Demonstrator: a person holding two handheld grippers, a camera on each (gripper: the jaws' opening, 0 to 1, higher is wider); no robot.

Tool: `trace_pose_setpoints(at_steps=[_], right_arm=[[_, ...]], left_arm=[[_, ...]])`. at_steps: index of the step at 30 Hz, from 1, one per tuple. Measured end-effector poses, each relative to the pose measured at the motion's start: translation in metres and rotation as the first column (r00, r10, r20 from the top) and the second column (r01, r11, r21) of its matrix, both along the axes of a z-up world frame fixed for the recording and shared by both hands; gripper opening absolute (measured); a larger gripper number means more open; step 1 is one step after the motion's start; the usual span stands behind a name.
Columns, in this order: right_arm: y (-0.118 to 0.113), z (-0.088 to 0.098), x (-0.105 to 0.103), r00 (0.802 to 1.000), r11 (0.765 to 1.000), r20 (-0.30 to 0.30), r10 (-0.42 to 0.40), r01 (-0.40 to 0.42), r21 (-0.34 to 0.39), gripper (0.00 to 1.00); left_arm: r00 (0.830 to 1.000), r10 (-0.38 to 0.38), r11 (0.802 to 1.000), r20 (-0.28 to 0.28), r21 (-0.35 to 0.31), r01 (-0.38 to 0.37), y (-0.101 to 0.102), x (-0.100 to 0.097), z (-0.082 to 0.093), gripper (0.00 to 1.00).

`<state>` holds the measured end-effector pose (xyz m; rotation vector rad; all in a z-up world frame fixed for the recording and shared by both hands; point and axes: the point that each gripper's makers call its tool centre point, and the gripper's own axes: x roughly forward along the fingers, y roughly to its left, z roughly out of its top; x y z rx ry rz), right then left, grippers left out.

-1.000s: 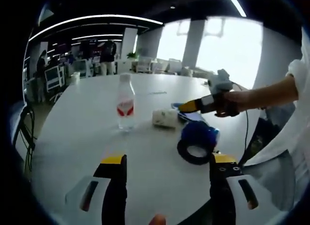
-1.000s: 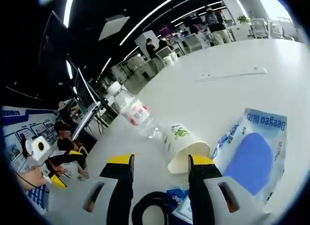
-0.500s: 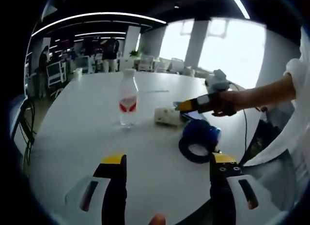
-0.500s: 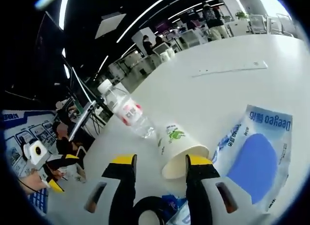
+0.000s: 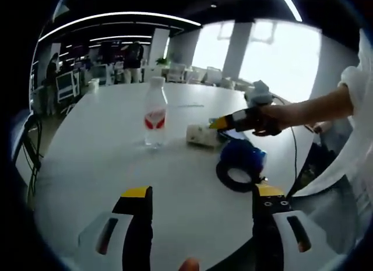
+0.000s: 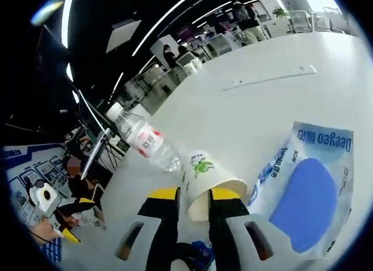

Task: Arrange the tabletop items into an orderly group along one side of the table until the central work area is clear of visible clutter.

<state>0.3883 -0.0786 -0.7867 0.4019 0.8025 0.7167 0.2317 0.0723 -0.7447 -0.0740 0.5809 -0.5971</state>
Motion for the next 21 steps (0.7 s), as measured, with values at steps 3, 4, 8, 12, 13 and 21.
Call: trace_pose_setpoints(at_steps=[3,4,8,12,13,21], right_arm=[[-0.001,0.000,0.001,1.000,1.000,0.004,-0.004,0.004,-0.002,0.07],[-0.002,0.000,0.002,1.000,1.000,0.005,-0.006,0.006,0.001,0.05],[-0.001,0.000,0.002,1.000,1.000,0.022,0.017,-0.017,-0.005,0.00],[-0.001,0.004,0.004,0.999,1.000,0.033,0.018,-0.018,-0.007,0.00],[-0.001,0.005,0.005,0.999,1.000,0.037,0.021,-0.020,-0.012,0.00],[-0.001,0.014,0.008,0.997,0.999,0.061,0.037,-0.036,-0.027,0.00]], left_arm=[[1.000,0.008,1.000,-0.003,-0.001,-0.008,0.002,0.000,-0.001,0.65],[1.000,0.008,1.000,-0.004,-0.001,-0.008,0.002,0.000,-0.001,0.65],[1.000,-0.004,1.000,-0.010,0.012,0.004,0.002,-0.003,-0.004,0.65],[1.000,0.004,1.000,-0.009,0.007,-0.004,0.003,-0.004,-0.003,0.65],[1.000,0.005,1.000,-0.010,0.006,-0.005,0.003,-0.004,-0.003,0.65],[1.000,0.007,1.000,-0.004,0.000,-0.007,0.004,-0.004,-0.002,0.65]])
